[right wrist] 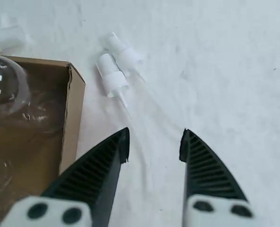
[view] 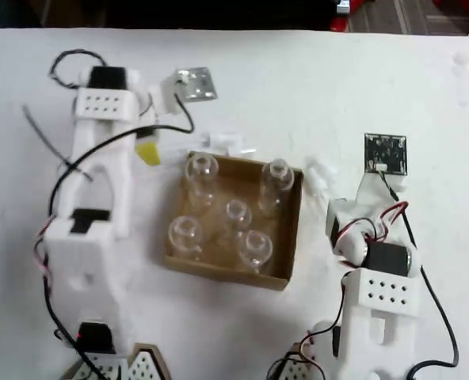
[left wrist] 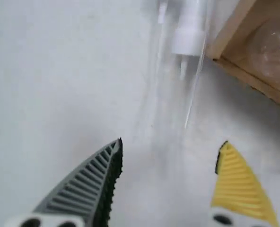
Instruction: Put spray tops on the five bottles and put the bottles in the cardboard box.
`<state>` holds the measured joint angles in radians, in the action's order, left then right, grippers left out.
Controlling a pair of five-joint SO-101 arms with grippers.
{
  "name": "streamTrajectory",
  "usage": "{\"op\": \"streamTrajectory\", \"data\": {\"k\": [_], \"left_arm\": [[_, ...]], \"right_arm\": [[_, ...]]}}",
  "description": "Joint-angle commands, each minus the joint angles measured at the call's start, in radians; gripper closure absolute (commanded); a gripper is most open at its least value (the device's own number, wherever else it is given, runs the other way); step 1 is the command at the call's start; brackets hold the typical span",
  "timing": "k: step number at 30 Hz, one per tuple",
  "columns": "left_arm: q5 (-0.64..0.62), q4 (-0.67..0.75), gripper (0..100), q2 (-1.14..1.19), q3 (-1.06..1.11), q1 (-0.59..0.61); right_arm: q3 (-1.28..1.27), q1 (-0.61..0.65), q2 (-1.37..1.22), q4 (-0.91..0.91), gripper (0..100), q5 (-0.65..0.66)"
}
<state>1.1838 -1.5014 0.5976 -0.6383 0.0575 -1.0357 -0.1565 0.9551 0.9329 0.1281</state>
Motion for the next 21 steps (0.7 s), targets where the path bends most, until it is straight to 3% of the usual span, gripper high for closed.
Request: {"op": "streamTrajectory", "data": {"k": [1,11,19,21], "left_arm": [[0.026,-0.063,70,0.194,-0.287,-0.048],[0.025,-0.153,70,0.564,-0.744,-0.045],[0.021,-0.15,71,0.768,-0.953,-0.064],[0.021,-0.15,76,0.796,-0.985,-0.073]], "right_arm": [[0.006,-0.002,0.012,-0.018,84.7,-0.011],[-0.009,-0.001,0.01,-0.024,84.7,-0.011],[-0.012,-0.001,0.01,-0.021,84.7,-0.011],[-0.018,-0.001,0.012,-0.024,84.7,-0.009]]}}
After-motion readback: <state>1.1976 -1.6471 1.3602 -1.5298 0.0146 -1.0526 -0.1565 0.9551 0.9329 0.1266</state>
